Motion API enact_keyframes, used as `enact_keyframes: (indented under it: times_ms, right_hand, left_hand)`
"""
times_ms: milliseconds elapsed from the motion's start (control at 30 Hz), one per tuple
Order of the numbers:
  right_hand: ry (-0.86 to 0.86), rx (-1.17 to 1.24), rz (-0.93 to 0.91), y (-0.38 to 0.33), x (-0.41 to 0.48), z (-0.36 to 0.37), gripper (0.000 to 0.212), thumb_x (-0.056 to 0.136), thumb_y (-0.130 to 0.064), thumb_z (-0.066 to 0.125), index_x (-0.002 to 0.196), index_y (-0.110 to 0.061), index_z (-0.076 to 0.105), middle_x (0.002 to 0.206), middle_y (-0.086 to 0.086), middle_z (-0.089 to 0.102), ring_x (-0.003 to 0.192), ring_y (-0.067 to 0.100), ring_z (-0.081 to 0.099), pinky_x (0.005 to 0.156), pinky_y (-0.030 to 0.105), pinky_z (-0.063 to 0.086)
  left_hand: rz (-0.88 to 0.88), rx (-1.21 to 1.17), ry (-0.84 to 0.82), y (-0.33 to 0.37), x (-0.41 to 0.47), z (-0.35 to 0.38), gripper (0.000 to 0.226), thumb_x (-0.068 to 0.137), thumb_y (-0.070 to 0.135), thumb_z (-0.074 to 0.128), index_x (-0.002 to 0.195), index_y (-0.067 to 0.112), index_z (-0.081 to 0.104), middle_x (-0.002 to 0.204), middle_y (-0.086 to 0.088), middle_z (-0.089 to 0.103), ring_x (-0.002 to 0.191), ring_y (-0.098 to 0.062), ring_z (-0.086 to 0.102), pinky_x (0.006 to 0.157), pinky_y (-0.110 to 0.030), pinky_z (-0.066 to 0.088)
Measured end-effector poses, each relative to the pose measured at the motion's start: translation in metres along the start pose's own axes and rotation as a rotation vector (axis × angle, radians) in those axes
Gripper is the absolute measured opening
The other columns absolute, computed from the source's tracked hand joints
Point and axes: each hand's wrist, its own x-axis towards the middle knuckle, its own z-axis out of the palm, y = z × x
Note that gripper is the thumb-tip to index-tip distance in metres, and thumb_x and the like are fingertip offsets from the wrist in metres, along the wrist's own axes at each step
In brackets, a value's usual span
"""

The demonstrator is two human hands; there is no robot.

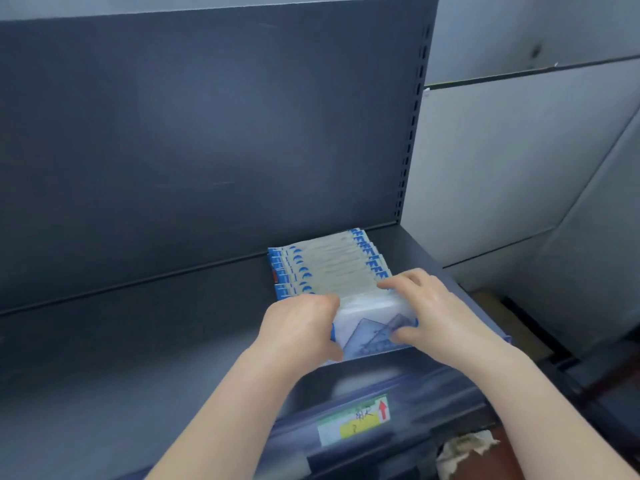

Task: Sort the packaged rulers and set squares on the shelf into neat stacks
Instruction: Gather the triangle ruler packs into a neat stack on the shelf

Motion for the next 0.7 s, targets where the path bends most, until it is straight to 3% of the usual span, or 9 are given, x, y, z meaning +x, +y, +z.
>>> enact_keyframes:
  times_ms: [100, 167, 333, 433, 500, 533, 600, 700]
  right_hand:
    - [0.014, 0.116, -0.026, 0.012, 0.002, 0.0, 0.046, 0.081, -0.027, 0.071, 0.119, -0.038, 0.048, 0.11, -0.013, 0.046, 0.083, 0.002, 0.044, 0.064, 0.015, 0.034]
    - [0.016, 0.112, -0.064, 0.017, 0.003, -0.005, 0.039, 0.081, -0.027, 0.071, 0.112, -0.039, 0.05, 0.102, -0.017, 0.048, 0.078, 0.002, 0.044, 0.063, 0.018, 0.034]
    - [-0.134, 0.235, -0.091, 0.028, 0.003, -0.004, 0.06, 0.078, -0.028, 0.074, 0.128, -0.038, 0.043, 0.113, -0.014, 0.044, 0.098, 0.007, 0.049, 0.074, 0.02, 0.039]
    - [-0.23, 0.255, -0.089, 0.033, 0.003, -0.001, 0.096, 0.075, -0.035, 0.077, 0.148, -0.037, 0.015, 0.145, -0.011, 0.022, 0.133, 0.01, 0.03, 0.098, 0.023, 0.037]
    - [-0.273, 0.29, -0.057, 0.036, 0.003, 0.002, 0.114, 0.072, -0.045, 0.079, 0.151, -0.036, -0.003, 0.157, -0.013, -0.005, 0.145, 0.01, 0.007, 0.11, 0.028, 0.026]
    - [-0.298, 0.323, -0.042, 0.036, 0.002, 0.004, 0.117, 0.071, -0.048, 0.078, 0.151, -0.037, -0.006, 0.157, -0.013, -0.013, 0.146, 0.009, 0.001, 0.113, 0.029, 0.022]
    - [-0.352, 0.321, -0.057, 0.037, -0.001, 0.008, 0.113, 0.074, -0.049, 0.076, 0.152, -0.034, -0.004, 0.158, -0.012, -0.014, 0.146, 0.007, -0.001, 0.114, 0.027, 0.018]
    - [-0.35, 0.282, -0.088, 0.037, -0.004, 0.013, 0.109, 0.077, -0.05, 0.072, 0.153, -0.029, -0.002, 0.159, -0.01, -0.016, 0.147, 0.008, -0.005, 0.115, 0.028, 0.016]
  left_hand:
    - [-0.045, -0.017, -0.053, 0.006, 0.004, 0.001, 0.037, 0.072, 0.028, 0.072, 0.074, 0.019, 0.035, 0.071, 0.004, 0.044, 0.076, -0.025, 0.053, 0.05, -0.028, 0.026]
    - [-0.071, -0.017, -0.089, 0.009, 0.003, -0.001, 0.041, 0.07, 0.031, 0.074, 0.071, 0.02, 0.034, 0.07, 0.005, 0.044, 0.074, -0.023, 0.05, 0.049, -0.028, 0.026]
    - [-0.16, 0.075, -0.17, 0.019, -0.003, -0.007, 0.046, 0.065, 0.041, 0.078, 0.087, 0.022, 0.042, 0.076, 0.006, 0.048, 0.075, -0.02, 0.051, 0.053, -0.028, 0.031]
    - [-0.218, 0.052, -0.171, 0.02, -0.006, -0.003, 0.07, 0.059, 0.05, 0.081, 0.115, 0.027, 0.045, 0.108, 0.009, 0.054, 0.1, -0.018, 0.051, 0.07, -0.031, 0.041]
    - [-0.219, 0.035, -0.167, 0.02, -0.009, 0.003, 0.098, 0.06, 0.058, 0.079, 0.142, 0.034, 0.03, 0.137, 0.007, 0.041, 0.125, -0.02, 0.038, 0.091, -0.037, 0.043]
    - [-0.213, -0.002, -0.179, 0.021, -0.011, 0.006, 0.102, 0.065, 0.06, 0.077, 0.147, 0.037, 0.022, 0.149, 0.006, 0.031, 0.134, -0.022, 0.029, 0.101, -0.041, 0.039]
    - [-0.191, -0.151, -0.242, 0.023, -0.015, 0.011, 0.093, 0.075, 0.055, 0.072, 0.15, 0.043, 0.017, 0.16, 0.003, 0.011, 0.145, -0.023, 0.012, 0.113, -0.046, 0.028]
    - [-0.214, -0.386, -0.271, 0.022, -0.02, 0.019, 0.092, 0.082, 0.048, 0.07, 0.151, 0.047, 0.009, 0.162, 0.007, -0.006, 0.149, -0.015, -0.005, 0.12, -0.043, 0.015]
